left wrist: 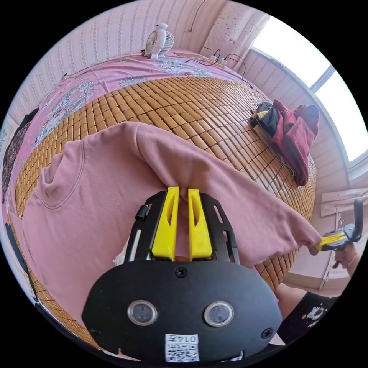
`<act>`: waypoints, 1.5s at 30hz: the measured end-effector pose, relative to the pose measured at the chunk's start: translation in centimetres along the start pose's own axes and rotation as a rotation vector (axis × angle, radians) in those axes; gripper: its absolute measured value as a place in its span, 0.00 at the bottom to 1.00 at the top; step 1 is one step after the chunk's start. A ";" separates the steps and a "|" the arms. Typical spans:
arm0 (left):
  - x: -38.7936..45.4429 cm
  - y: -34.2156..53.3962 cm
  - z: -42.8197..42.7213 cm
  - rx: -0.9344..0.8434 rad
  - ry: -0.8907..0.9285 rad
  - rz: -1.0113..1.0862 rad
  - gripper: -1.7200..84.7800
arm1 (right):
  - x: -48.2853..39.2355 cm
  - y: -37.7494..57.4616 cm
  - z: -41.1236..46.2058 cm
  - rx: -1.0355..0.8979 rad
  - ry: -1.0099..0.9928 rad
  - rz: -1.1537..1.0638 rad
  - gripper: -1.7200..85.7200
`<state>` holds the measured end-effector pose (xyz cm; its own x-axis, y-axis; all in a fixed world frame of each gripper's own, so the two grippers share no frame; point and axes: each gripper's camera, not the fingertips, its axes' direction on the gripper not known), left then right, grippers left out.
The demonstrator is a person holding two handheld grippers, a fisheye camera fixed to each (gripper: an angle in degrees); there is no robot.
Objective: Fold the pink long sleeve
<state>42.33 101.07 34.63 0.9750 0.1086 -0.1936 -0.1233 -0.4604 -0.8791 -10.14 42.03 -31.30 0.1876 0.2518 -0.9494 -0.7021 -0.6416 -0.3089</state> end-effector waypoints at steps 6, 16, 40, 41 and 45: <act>1.2 -1.5 -2.1 0.062 0.027 0.008 0.09 | 2.3 0.3 -9.4 0.312 0.189 0.101 0.06; -1.1 -7.0 -1.2 0.052 -0.079 -0.006 0.10 | 1.6 -3.7 0.0 0.223 0.423 0.153 0.11; 4.0 -9.1 0.8 -0.063 -0.131 0.201 0.01 | -0.6 -4.4 0.2 0.064 0.577 0.060 0.08; 3.2 -8.8 0.5 -0.050 -0.103 0.170 0.01 | -0.6 -4.6 0.1 0.068 0.565 0.077 0.08; 0.7 -7.4 -1.8 0.023 -0.008 0.059 0.01 | 0.0 -4.7 -0.4 0.104 0.510 0.149 0.08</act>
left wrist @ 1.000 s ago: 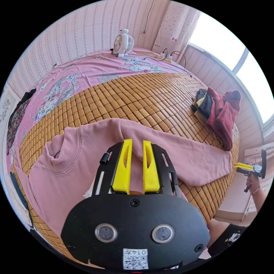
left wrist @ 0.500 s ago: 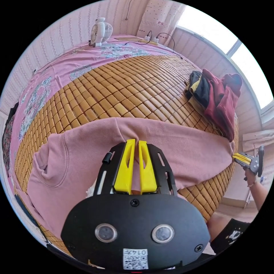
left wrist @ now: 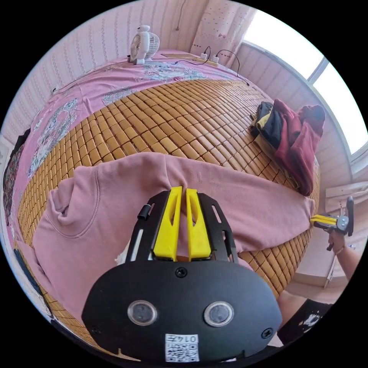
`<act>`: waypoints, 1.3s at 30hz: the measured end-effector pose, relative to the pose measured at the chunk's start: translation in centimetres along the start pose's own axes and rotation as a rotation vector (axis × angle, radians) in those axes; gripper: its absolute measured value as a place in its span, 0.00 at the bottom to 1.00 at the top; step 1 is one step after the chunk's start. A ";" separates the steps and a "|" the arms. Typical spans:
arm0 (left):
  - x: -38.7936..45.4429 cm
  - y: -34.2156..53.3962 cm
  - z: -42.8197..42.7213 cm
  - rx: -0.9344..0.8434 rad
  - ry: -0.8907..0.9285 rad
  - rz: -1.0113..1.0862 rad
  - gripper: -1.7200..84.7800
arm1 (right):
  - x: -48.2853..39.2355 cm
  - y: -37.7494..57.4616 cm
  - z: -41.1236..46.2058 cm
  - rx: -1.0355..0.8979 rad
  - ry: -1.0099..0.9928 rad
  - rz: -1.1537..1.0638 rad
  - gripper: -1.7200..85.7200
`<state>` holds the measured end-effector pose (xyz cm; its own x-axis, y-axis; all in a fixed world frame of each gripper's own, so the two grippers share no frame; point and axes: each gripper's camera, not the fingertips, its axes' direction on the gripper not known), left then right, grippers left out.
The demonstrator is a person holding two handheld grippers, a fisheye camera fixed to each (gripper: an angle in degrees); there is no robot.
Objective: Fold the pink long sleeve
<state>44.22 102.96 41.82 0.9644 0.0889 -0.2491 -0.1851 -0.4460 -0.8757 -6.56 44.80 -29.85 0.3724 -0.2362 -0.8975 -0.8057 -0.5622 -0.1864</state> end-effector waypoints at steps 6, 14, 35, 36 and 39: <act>-4.7 7.9 -7.9 0.125 0.073 -0.148 0.01 | -0.3 -1.0 0.1 -0.007 0.049 0.003 0.07; -12.4 28.2 -14.9 -0.081 -0.043 -0.348 0.01 | -5.1 -1.6 -4.2 0.020 0.148 0.056 0.03; -19.1 58.1 -23.1 -0.001 -0.187 -0.722 0.07 | -81.0 -15.1 -5.4 0.256 -0.312 -1.309 0.09; -19.2 58.4 -23.2 0.000 -0.187 -0.713 0.07 | -82.9 -15.3 -4.9 0.237 -0.316 -1.311 0.09; -19.8 60.5 -23.9 0.022 -0.166 -0.703 0.07 | -91.1 -15.4 -2.4 0.241 -0.272 -1.317 0.10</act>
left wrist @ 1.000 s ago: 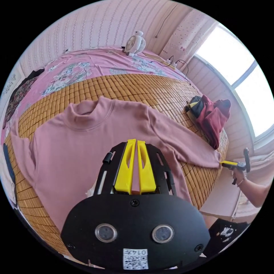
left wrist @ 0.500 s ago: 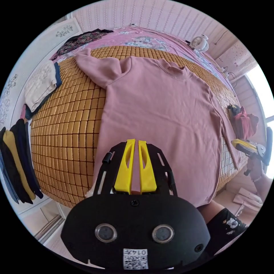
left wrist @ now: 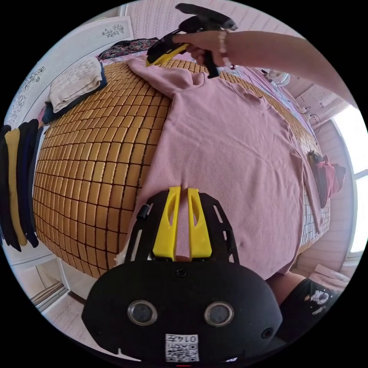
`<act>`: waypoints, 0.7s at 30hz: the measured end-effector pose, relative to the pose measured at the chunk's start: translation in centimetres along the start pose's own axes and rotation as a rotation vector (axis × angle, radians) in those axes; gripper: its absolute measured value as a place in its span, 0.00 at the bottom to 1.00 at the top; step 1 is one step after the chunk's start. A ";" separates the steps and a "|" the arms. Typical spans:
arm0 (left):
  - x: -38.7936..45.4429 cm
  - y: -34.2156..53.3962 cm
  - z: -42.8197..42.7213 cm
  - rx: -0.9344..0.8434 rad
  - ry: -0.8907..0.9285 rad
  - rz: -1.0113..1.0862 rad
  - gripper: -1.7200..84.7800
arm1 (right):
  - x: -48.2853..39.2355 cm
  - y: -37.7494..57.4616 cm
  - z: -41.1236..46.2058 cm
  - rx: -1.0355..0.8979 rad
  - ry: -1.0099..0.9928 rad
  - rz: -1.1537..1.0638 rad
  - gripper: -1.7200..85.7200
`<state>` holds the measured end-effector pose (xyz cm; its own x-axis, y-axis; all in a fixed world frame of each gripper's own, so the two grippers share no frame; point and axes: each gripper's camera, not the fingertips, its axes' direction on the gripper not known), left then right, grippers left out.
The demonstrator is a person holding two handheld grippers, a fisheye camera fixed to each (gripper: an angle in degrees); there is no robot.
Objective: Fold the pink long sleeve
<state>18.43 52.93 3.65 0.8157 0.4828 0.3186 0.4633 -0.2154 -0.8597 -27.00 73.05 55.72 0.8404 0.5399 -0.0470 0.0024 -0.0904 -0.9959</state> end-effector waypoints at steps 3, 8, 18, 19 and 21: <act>-2.8 1.3 -0.4 0.018 0.066 -0.038 0.06 | -1.4 -4.2 4.9 -0.044 0.148 -0.006 0.08; -6.7 2.9 -1.2 0.018 0.144 -0.044 0.05 | -0.4 -5.9 7.2 -0.115 0.167 0.029 0.03; -19.9 7.9 -12.1 0.232 0.247 -0.264 0.06 | 0.4 6.6 -12.7 0.083 -0.303 -0.139 0.03; -22.0 8.3 -13.0 0.249 0.224 -0.301 0.07 | 1.2 8.1 -11.5 0.015 -0.321 -0.088 0.03; -25.1 8.8 -13.8 0.274 0.171 -0.342 0.08 | 2.2 10.2 -9.3 -0.060 -0.277 0.000 0.04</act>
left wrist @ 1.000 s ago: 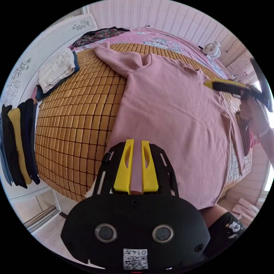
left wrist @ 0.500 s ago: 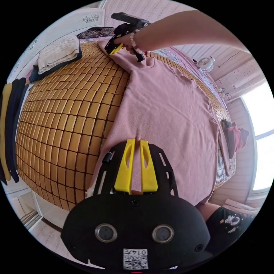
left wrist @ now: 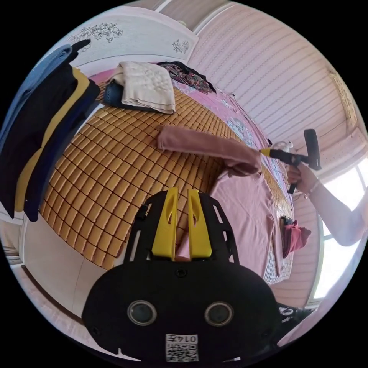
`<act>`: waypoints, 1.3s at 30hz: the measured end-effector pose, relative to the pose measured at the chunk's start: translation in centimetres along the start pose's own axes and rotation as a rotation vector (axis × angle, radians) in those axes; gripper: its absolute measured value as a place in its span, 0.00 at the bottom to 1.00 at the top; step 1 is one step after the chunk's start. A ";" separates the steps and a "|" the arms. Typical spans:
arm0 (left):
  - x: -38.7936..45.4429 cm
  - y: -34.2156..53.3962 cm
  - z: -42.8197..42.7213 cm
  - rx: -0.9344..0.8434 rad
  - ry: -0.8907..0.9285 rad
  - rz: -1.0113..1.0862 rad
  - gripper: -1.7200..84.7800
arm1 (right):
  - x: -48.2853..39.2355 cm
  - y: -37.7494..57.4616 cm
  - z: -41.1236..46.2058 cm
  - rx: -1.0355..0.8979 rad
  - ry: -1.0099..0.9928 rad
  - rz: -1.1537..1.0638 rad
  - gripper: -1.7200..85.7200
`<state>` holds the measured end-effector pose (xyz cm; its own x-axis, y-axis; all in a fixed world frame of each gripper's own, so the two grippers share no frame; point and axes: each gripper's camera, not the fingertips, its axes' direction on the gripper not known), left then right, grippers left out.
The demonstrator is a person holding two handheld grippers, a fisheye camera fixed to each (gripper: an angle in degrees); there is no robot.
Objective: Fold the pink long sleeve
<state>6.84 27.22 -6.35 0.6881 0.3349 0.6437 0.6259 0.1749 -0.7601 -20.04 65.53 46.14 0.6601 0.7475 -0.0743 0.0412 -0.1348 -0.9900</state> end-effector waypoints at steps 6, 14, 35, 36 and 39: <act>-4.9 -4.1 1.0 0.034 -0.087 -0.028 0.11 | 0.3 3.7 3.0 0.065 0.068 0.182 0.08; -4.7 -7.2 7.3 -0.088 -0.271 0.090 0.09 | -2.2 4.6 6.9 0.047 0.065 0.258 0.08; -20.5 1.5 -8.8 0.258 -0.264 -0.209 0.08 | -8.9 -10.3 17.0 -0.054 0.125 -0.084 0.10; -20.5 1.2 -8.9 0.279 -0.259 -0.201 0.08 | -9.4 -10.8 17.4 -0.058 0.123 -0.098 0.10; -20.5 -0.6 -8.9 0.345 -0.263 -0.178 0.08 | -11.5 -12.4 19.3 -0.061 0.133 -0.122 0.10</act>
<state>-4.38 11.97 -18.30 0.4370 0.4870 0.7562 0.5363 0.5339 -0.6537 -42.63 71.13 56.92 0.7406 0.6687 0.0667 0.1700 -0.0905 -0.9813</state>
